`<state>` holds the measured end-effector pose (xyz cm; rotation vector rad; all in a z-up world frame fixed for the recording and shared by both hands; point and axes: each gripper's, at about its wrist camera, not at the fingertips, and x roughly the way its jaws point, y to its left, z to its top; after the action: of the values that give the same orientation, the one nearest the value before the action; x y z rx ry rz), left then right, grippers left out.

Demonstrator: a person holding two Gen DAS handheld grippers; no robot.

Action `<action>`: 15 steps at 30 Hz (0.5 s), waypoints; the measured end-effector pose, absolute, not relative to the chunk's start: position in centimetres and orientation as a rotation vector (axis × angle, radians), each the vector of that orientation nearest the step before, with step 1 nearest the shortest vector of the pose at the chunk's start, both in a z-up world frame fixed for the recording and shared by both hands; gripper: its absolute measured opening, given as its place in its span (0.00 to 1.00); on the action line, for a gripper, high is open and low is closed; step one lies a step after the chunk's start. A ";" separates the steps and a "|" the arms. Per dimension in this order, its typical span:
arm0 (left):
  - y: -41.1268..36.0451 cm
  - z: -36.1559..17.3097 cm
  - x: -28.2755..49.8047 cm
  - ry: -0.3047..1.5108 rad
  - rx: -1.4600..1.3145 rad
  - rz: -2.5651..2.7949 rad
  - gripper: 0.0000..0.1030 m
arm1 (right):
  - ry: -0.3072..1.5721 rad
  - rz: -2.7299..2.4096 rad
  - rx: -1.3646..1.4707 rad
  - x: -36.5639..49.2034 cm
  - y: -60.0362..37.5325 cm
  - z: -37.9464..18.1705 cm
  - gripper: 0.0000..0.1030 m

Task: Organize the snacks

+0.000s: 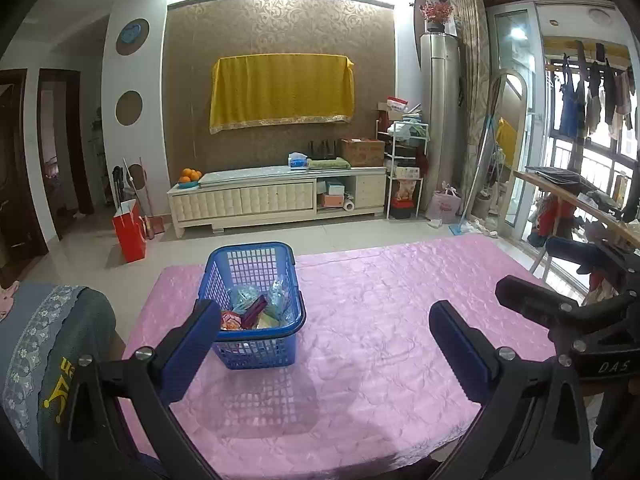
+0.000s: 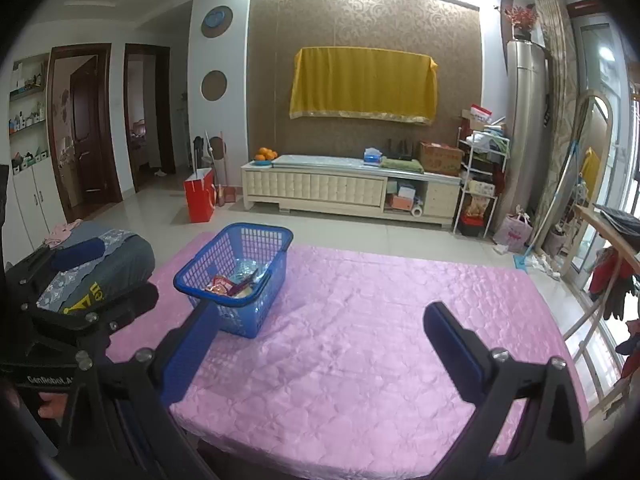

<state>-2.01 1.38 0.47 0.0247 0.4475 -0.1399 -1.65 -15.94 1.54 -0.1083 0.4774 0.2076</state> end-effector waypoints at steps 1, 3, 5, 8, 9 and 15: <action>1.4 0.4 -2.0 0.450 0.025 -0.140 1.00 | 0.478 0.209 -0.107 -1.7 -15.9 1.5 1.00; 1.4 0.3 -2.0 0.456 0.025 -0.137 1.00 | 0.480 0.213 -0.103 -1.7 -15.8 1.5 1.00; 1.5 0.3 -2.1 0.459 0.022 -0.134 1.00 | 0.481 0.217 -0.104 -1.7 -15.6 1.4 1.00; 1.5 0.4 -2.2 0.456 0.022 -0.129 1.00 | 0.480 0.220 -0.103 -1.8 -15.4 1.3 1.00; 1.5 0.5 -2.2 0.455 0.024 -0.128 1.00 | 0.479 0.220 -0.103 -1.8 -15.4 1.4 1.00; 1.4 0.8 -2.2 0.447 0.033 -0.125 1.00 | 0.476 0.218 -0.102 -1.9 -15.5 1.4 1.00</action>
<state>-2.21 1.39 0.77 0.0331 0.4475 -0.1252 -1.85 -15.49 1.39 -0.1025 0.4761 0.2185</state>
